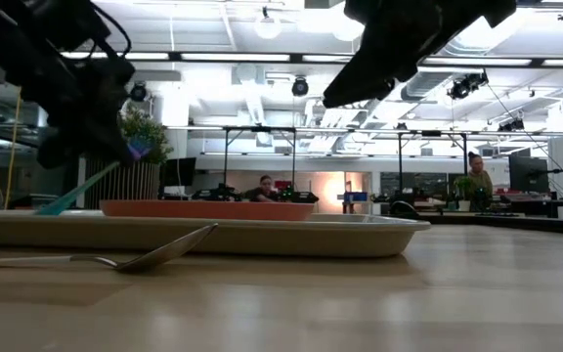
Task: Pick and place plate/cup/fork/spoon on tray
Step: Put the blue fork on the left side of the gray tray
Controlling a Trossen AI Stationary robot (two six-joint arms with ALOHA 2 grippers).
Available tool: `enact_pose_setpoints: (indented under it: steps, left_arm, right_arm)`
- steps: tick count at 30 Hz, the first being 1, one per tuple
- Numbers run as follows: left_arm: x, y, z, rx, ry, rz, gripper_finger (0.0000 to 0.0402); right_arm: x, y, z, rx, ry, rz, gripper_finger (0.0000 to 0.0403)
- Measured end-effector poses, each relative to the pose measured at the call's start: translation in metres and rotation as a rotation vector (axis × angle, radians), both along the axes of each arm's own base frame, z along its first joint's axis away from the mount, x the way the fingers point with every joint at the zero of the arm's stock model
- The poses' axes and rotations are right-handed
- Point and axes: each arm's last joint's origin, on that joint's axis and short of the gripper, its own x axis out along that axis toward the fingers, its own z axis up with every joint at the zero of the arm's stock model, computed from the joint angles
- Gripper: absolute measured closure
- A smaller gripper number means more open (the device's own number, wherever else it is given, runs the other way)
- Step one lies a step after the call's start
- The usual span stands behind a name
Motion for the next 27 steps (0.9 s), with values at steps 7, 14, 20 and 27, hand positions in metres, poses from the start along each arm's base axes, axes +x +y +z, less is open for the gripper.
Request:
enact_pose_setpoints:
  steps: [7, 14, 20, 27]
  left_arm:
    - [0.001, 0.005, -0.007, -0.001, 0.047, 0.075, 0.0401]
    - [0.001, 0.006, -0.021, 0.002, 0.145, 0.145, 0.0401]
    - [-0.001, 0.007, -0.044, 0.010, 0.192, 0.202, 0.0401]
    - [0.002, 0.008, -0.050, -0.003, 0.149, 0.222, 0.0402]
  right_arm:
    - [0.000, 0.002, -0.001, -0.013, 0.010, 0.004, 0.0261]
    - [-0.001, 0.002, -0.002, -0.014, 0.013, 0.004, 0.0261]
    - [0.000, 0.002, -0.001, -0.015, 0.008, 0.001, 0.0261]
    - [0.000, 0.002, -0.001, -0.015, 0.009, 0.001, 0.0261]
